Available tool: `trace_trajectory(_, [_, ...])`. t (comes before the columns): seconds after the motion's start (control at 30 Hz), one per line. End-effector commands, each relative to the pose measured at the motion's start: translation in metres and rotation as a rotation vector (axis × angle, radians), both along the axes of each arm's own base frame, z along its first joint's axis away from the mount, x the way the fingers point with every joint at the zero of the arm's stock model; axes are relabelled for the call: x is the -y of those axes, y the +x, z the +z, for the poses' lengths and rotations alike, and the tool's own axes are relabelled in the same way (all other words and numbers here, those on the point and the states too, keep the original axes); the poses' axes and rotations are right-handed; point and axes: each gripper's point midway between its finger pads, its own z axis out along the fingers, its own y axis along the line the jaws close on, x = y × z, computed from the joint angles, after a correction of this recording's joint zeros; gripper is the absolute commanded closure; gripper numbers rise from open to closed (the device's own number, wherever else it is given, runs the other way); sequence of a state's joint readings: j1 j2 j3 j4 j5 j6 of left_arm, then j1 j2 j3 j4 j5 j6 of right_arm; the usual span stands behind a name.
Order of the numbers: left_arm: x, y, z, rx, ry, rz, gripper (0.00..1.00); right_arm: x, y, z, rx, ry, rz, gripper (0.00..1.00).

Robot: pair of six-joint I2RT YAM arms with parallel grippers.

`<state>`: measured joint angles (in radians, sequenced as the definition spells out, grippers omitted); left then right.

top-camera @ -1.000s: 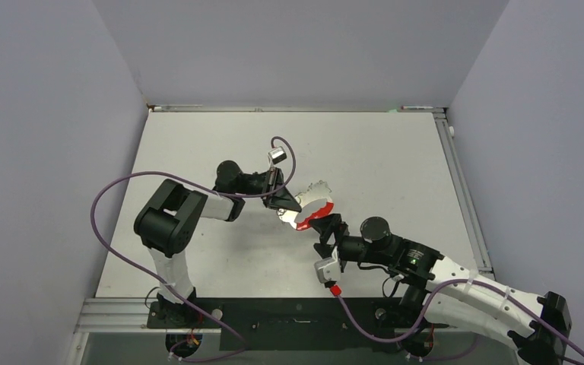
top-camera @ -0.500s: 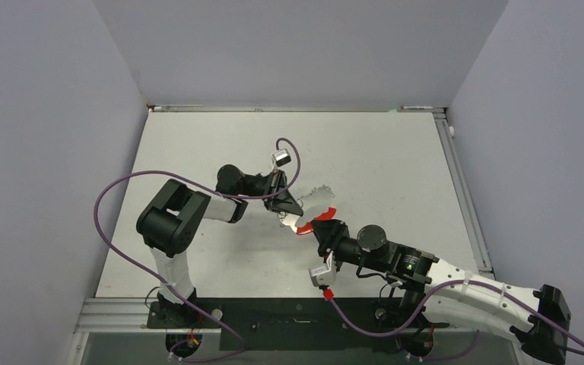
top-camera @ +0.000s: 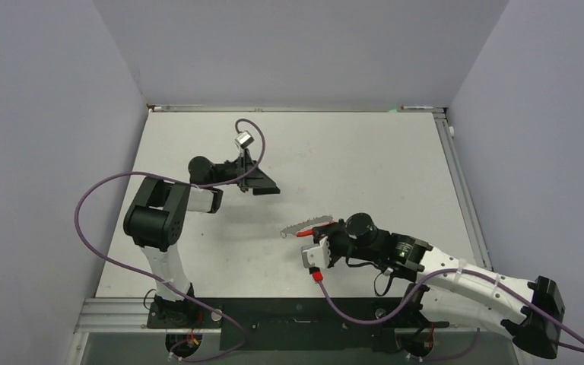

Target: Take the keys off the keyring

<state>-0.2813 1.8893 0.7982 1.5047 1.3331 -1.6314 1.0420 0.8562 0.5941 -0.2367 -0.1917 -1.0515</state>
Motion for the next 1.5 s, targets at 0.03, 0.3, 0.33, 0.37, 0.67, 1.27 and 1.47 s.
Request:
trace_trajectory(0.03, [-0.044,0.044,0.004,0.105,-0.012,0.186,0.04,-0.007,-0.013,-0.008,-0.452,0.087,-0.126,0.95])
trace_trajectory(0.3, [-0.079,0.084,-0.04,0.015,0.356,0.427,0.04,-0.01,-0.018,-0.028,-0.824,0.106,-0.168,0.95])
trace_trajectory(0.33, [-0.082,0.083,-0.043,0.09,0.439,0.436,0.04,-0.008,-0.015,-0.03,-0.861,0.098,-0.165,0.95])
trace_trajectory(0.37, [-0.084,0.082,-0.043,0.182,0.511,0.439,0.04,-0.004,-0.01,-0.034,-0.901,0.086,-0.173,0.95])
trace_trajectory(0.67, [-0.098,0.063,-0.042,0.303,0.654,0.424,0.04,0.047,-0.018,-0.055,-1.297,-0.307,0.012,0.95])
trace_trajectory(1.27, [-0.151,0.079,-0.021,0.474,0.889,0.707,0.04,0.07,0.113,-0.124,-1.304,-0.288,-0.17,0.82])
trace_trajectory(1.47, [-0.162,0.075,-0.021,0.502,0.973,0.673,0.04,0.071,0.169,-0.133,-1.15,-0.255,-0.268,0.76])
